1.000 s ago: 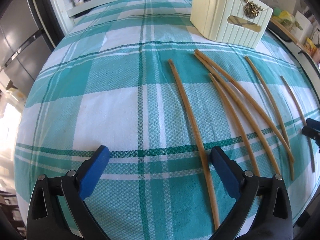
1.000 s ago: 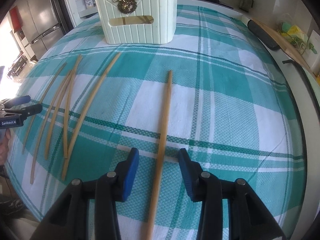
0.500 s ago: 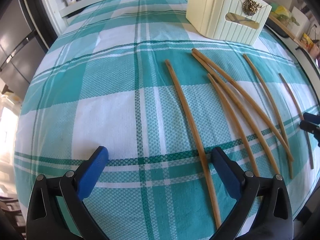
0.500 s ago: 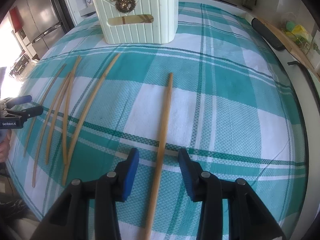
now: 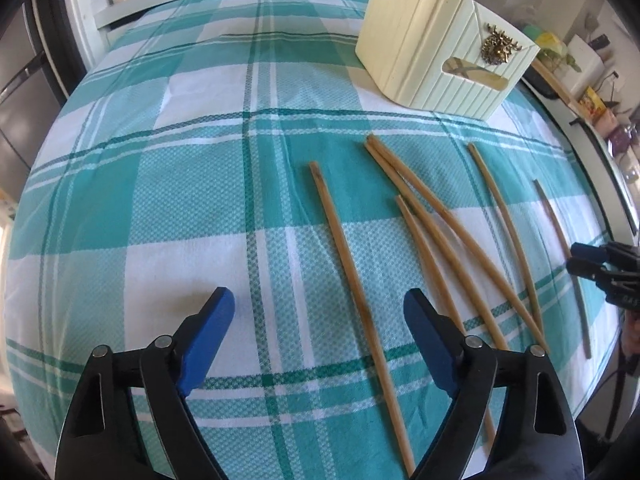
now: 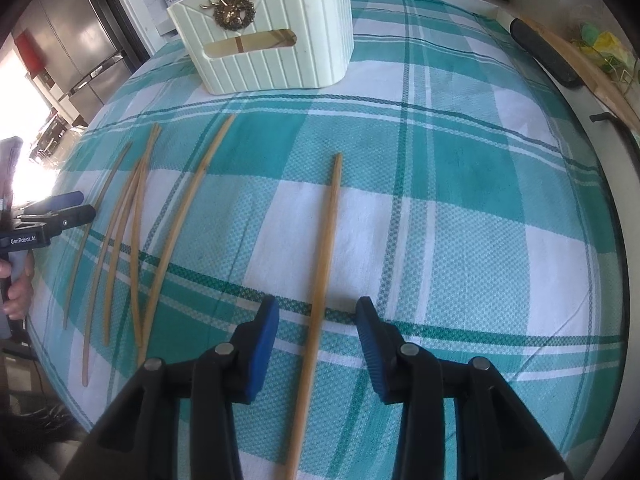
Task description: Organize utensils
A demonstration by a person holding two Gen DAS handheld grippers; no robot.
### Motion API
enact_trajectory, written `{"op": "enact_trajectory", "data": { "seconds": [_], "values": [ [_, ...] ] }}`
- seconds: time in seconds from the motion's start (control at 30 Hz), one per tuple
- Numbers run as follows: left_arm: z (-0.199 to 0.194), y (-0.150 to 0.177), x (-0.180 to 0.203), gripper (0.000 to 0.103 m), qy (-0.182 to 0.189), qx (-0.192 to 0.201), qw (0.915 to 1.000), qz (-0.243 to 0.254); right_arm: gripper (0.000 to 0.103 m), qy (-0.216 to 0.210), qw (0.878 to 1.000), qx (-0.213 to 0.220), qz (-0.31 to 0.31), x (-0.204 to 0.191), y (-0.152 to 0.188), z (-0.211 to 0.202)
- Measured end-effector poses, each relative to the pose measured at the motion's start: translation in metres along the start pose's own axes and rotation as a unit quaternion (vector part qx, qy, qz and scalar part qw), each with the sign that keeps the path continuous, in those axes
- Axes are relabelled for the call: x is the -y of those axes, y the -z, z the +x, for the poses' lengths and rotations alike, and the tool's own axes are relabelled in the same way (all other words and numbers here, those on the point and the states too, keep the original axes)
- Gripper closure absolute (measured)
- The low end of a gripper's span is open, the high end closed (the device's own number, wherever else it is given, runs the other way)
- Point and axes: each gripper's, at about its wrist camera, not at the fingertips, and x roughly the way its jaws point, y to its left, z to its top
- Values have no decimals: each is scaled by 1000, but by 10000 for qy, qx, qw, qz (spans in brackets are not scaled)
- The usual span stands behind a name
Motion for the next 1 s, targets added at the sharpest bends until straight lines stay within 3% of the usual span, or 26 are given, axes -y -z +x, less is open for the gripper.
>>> {"op": "enact_trajectory", "data": {
  "seconds": [0.13, 0.33, 0.4, 0.47, 0.6, 0.67, 0.83, 1.0],
  "values": [
    [9, -19, 5, 30, -78, -37, 9999, 80, 66, -39, 10000, -23, -1, 2, -17, 7],
    [21, -45, 7, 55, -373, -188, 9990, 161, 76, -2, 9999, -151, 20, 4, -52, 23],
    [22, -49, 7, 78, -414, -185, 9988, 188, 80, 55, 9999, -133, 21, 4, -62, 26],
    [24, -51, 8, 95, -246, -169, 9994, 174, 96, 130, 9998, -140, -23, 5, -69, 30],
    [17, -47, 13, 100, -315, 105, 9994, 138, 97, -83, 9999, 46, 115, 9, -73, 28],
    [2, -43, 13, 100, -107, 337, 9994, -17, 97, -230, 9989, 336, 226, 10, -71, 14],
    [-61, -45, 16, 100, 158, 1127, 9934, -171, 97, -534, 9914, 1162, 275, 1, -61, -49],
    [-129, -49, 25, 100, 419, 1874, 9813, -118, 97, -584, 9773, 2035, 93, -19, -53, -119]
  ]
}}
